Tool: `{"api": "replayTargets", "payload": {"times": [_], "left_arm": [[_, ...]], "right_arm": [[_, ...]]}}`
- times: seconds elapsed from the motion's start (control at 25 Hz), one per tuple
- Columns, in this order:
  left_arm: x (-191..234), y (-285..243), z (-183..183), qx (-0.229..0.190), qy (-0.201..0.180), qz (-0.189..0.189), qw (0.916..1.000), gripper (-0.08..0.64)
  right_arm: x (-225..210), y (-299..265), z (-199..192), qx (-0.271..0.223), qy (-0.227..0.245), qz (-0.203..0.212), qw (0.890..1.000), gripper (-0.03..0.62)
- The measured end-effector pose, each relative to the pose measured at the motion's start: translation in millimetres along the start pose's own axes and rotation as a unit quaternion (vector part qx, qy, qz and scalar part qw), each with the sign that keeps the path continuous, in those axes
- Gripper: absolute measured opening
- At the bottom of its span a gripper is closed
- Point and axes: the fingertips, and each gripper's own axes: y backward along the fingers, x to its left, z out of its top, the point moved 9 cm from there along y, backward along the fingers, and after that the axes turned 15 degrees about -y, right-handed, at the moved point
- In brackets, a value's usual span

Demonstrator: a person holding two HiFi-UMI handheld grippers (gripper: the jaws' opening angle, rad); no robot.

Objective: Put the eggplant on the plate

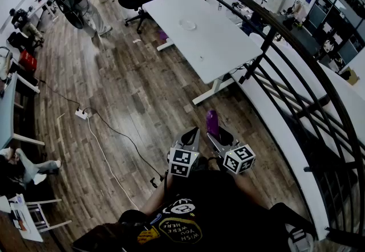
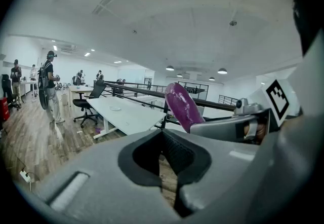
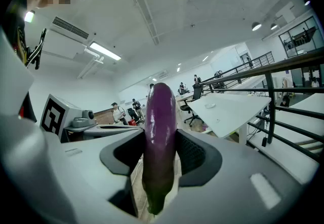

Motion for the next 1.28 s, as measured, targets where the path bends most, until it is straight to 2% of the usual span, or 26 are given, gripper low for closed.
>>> {"api": "replayTargets", "payload": {"times": [0.32,0.68,0.8,1.08,1.28], "left_arm": [[4,5,-5,-0.001,0.0,0.006,1.0,0.005],[24,22,-14,-0.001,0.002,0.025,0.9997,0.005],[33,29,-18,-0.004,0.006,0.028,0.9996,0.005],[48,39,-35,0.006,0.014,0.011,0.9998,0.005],[63,29,-34,0.003,0.015,0.007,0.9999,0.005]], "right_arm": [[5,-7,-5,0.008,0.009,0.014,1.0,0.201],[25,-25,-10,-0.01,0.007,0.057,0.998,0.202],[33,-33,-13,-0.004,0.023,0.053,0.998,0.202],[50,-47,-32,0.003,0.005,0.037,0.999,0.202],[42,-62,-20,0.0,-0.001,0.025,1.0,0.202]]}}
